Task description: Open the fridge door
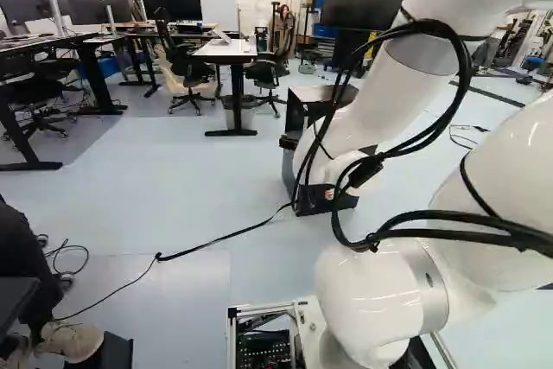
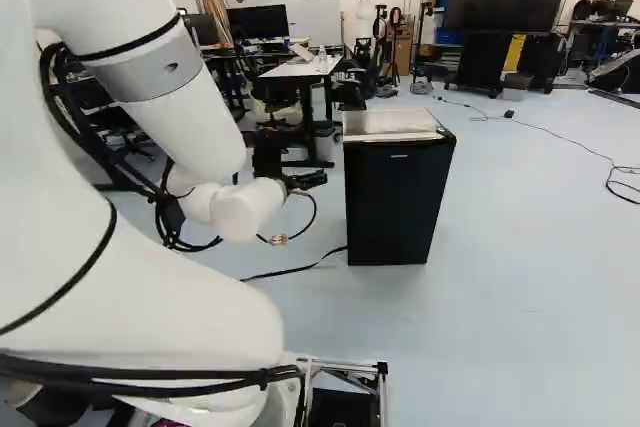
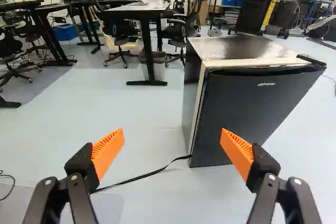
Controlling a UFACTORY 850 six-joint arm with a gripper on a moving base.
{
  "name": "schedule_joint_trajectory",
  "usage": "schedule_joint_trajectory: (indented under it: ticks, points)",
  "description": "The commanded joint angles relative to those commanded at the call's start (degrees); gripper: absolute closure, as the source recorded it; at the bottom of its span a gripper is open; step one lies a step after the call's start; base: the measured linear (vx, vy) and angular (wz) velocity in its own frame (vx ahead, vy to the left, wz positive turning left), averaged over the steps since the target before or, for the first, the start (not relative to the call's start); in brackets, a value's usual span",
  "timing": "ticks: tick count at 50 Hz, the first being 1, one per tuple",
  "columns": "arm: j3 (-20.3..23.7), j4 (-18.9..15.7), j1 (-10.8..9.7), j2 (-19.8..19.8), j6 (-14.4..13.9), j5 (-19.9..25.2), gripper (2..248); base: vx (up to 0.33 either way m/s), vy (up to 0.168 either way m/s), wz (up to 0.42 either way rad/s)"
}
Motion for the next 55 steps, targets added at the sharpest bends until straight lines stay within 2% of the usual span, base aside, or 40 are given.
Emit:
schedule_joint_trajectory:
  ticks: [25,38,55]
  points:
    - [-4.37,0.00,0.49,-4.72,0.00,0.00,3,0.000,0.000,0.000]
    - [-6.54,0.30,1.75,-6.97,0.00,0.00,3,0.000,0.000,0.000]
    - [-9.78,2.71,3.79,-10.23,0.00,0.00,3,0.000,0.000,0.000]
